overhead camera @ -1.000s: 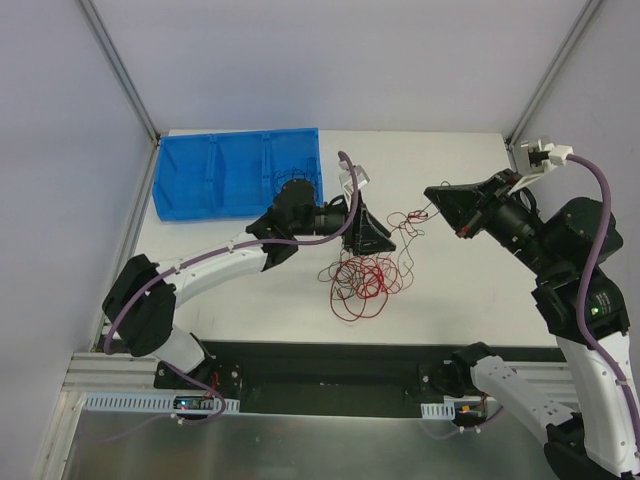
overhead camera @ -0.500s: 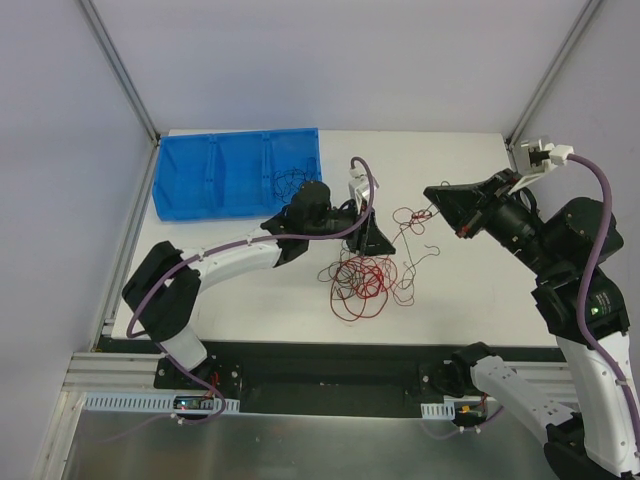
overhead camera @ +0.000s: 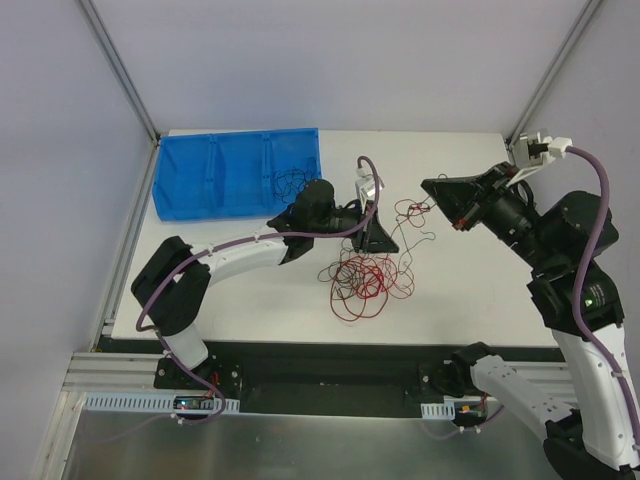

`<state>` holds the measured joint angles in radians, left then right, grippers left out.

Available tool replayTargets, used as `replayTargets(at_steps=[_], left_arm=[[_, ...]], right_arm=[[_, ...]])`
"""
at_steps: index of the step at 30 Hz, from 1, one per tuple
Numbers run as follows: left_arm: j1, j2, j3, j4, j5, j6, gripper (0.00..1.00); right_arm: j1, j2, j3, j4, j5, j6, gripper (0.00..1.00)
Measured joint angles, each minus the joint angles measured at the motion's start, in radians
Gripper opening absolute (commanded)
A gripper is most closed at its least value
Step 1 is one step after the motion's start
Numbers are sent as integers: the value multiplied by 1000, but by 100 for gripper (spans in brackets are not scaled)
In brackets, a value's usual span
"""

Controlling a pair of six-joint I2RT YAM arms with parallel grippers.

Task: Untangle the cables

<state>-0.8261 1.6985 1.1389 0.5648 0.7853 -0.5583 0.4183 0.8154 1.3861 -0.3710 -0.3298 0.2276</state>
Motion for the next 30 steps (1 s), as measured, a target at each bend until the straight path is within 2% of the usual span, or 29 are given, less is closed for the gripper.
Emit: replayTargets(at_steps=[4, 7, 11, 18, 21, 24, 25, 26, 27, 30], left_arm=[[0, -5, -27, 1, -33, 31, 0], [1, -28, -132, 2, -104, 70, 0], [12, -23, -252, -68, -222, 117, 0], [69, 64, -312, -136, -323, 147, 0], [68, 67, -309, -150, -332, 157, 0], [68, 67, -282, -183, -335, 164, 1], [68, 67, -267, -194, -338, 167, 20], [68, 67, -251, -207, -341, 169, 33], [68, 67, -239, -216, -342, 179, 41], [68, 56, -206, -256, -346, 183, 51]], right_arm=[[0, 15, 9, -3, 32, -2, 1], [0, 60, 98, -54, 93, -22, 1], [-4, 180, 352, -98, 215, -76, 1], [-7, 324, 758, -108, 285, -138, 1], [-8, 329, 803, -106, 291, -151, 1], [-8, 304, 754, -99, 293, -158, 1], [-7, 288, 710, -93, 294, -159, 1], [-8, 273, 668, -96, 297, -160, 1], [-8, 261, 626, -96, 297, -161, 1], [-8, 226, 500, -102, 296, -160, 1]])
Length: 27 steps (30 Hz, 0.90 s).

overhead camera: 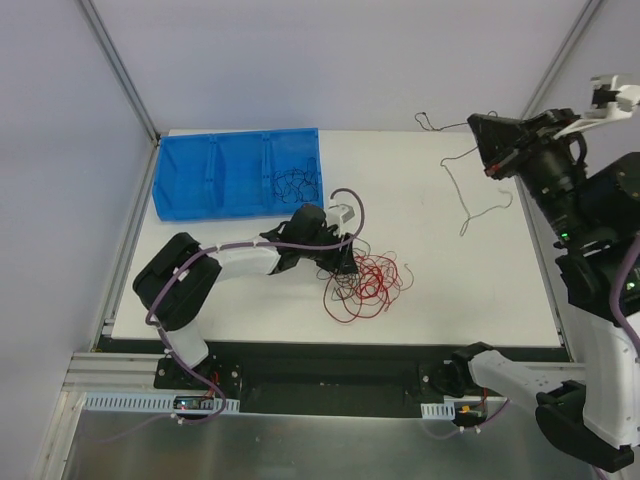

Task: Untangle the cables

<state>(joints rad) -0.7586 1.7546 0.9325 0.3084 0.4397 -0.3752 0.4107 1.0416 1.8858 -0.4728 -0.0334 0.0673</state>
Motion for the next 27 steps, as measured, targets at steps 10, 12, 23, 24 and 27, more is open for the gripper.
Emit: replayTargets(at_steps=[10, 12, 23, 24, 27], left_arm=[[0, -521, -86, -80, -20, 36, 94], [0, -643, -85, -71, 4, 43, 92], [-53, -650, -43, 54, 153, 7, 71], [-61, -628, -40, 62, 156, 3, 74], [-89, -582, -35, 82, 158, -3, 77]], right_arm=[[-1, -145, -382, 13, -48, 27, 1], [-1, -180, -470, 46, -92, 59, 1], [-1, -224, -805, 334, -288, 324, 1], [-1, -227, -826, 362, -298, 350, 0], [-1, -240, -869, 421, -317, 406, 1]])
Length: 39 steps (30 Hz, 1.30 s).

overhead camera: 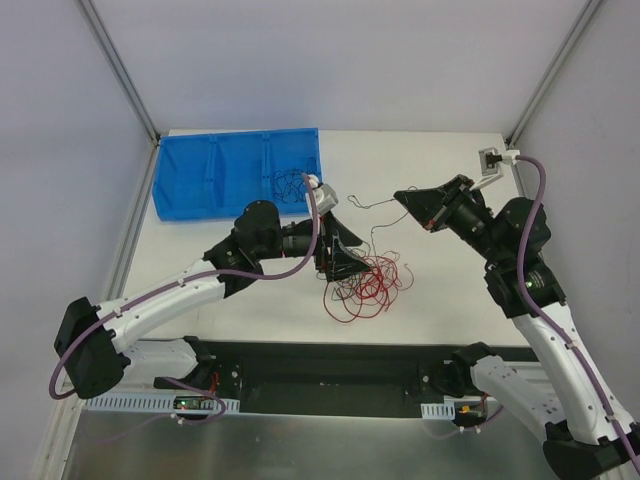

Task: Untangle the cables

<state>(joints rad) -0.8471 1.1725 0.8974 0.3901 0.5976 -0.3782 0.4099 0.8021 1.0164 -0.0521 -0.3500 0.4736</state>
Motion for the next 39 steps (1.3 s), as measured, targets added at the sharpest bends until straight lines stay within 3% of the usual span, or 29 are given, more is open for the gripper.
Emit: replayTargets(at_steps=[13, 20, 21, 24, 26, 27, 30, 31, 35, 39], left_arm=[[-24, 44, 68, 74, -68, -10, 55], [-25, 90, 110, 84, -67, -32, 35], [-25, 92, 112, 84, -67, -33, 31], [-25, 93, 115, 84, -64, -35, 3], [-30, 93, 115, 84, -64, -41, 0], [-31, 93, 115, 83, -65, -40, 0], [-31, 82, 114, 73, -82, -32, 0], [-31, 74, 115, 65, -87, -26, 0], [-31, 35, 158, -78, -139, 34, 0], [-16, 23, 278, -226, -191, 106, 0]], right_arm=[[0, -19, -69, 109, -42, 104, 1], [0, -37, -81, 123, -50, 117, 1], [0, -40, -81, 123, -50, 118, 1], [0, -52, -82, 124, -50, 120, 1], [0, -62, -87, 126, -50, 121, 2], [0, -69, -93, 127, -49, 121, 12], [0, -90, -116, 116, -43, 118, 55], [0, -97, -121, 98, -37, 107, 62], [0, -130, -126, -49, 12, 9, 82], [0, -222, -153, -236, 111, -132, 91]])
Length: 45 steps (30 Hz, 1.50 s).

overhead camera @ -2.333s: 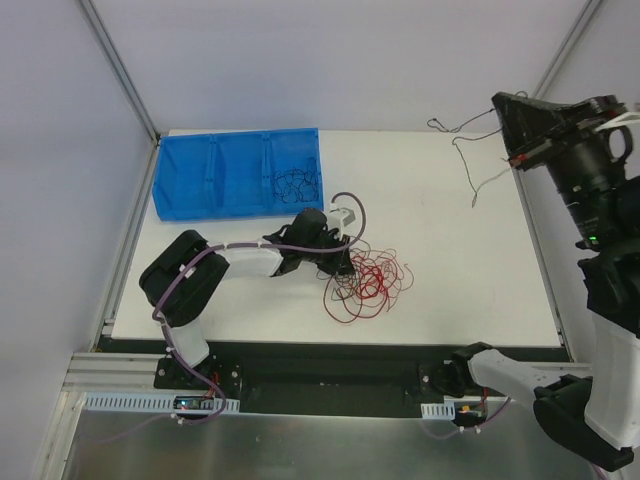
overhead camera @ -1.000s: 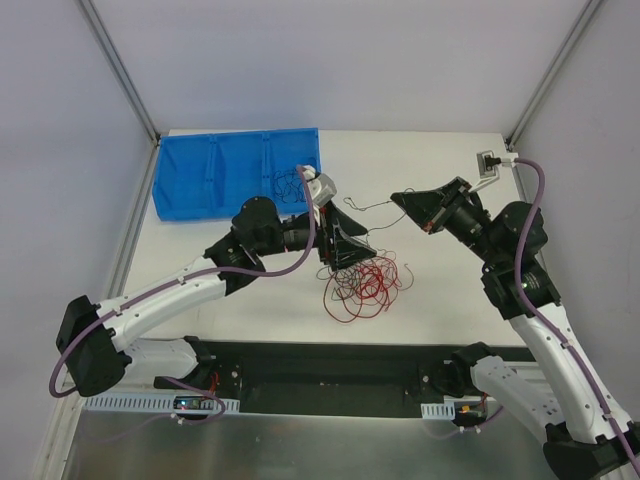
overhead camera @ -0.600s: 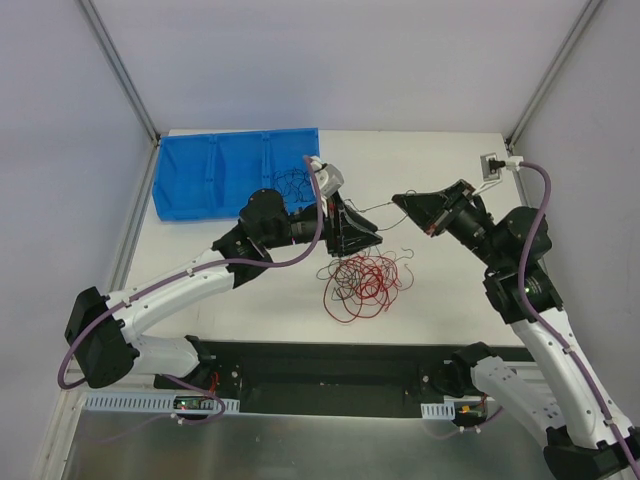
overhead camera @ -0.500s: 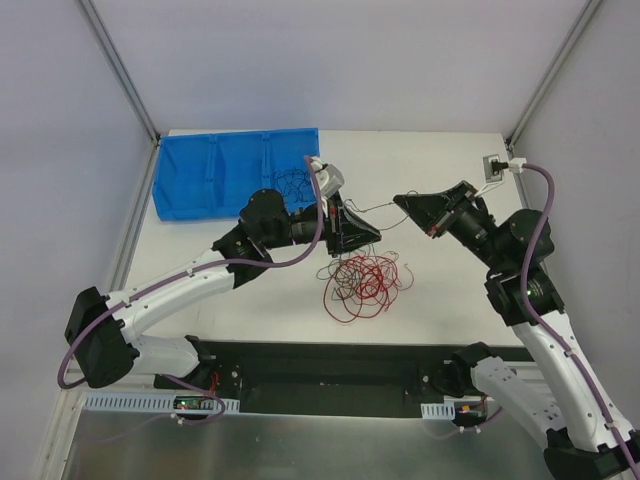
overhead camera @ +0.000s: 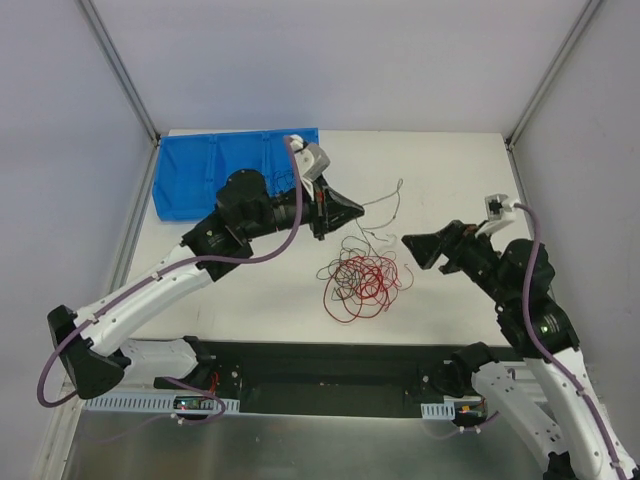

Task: Untangle the cables

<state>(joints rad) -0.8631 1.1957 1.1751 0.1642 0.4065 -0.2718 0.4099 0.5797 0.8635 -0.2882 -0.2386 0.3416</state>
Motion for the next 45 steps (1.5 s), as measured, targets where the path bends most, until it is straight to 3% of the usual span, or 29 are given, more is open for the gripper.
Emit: replayTargets(at_steps=[8, 16, 29, 36, 45], left_arm=[[220, -15, 113, -106, -47, 19, 0], [388, 146, 226, -157, -50, 48, 0], [527, 387, 385, -213, -48, 339, 0], [562, 509, 473, -208, -2, 419, 0], [564, 644, 477, -205, 13, 500, 0]], right_arm=[[0, -225, -115, -234, 226, -189, 92], [0, -332, -223, -308, 352, -219, 92], [0, -366, -224, -293, 351, -243, 93], [0, -367, -236, -284, 336, -248, 93], [0, -367, -238, -284, 337, -250, 93]])
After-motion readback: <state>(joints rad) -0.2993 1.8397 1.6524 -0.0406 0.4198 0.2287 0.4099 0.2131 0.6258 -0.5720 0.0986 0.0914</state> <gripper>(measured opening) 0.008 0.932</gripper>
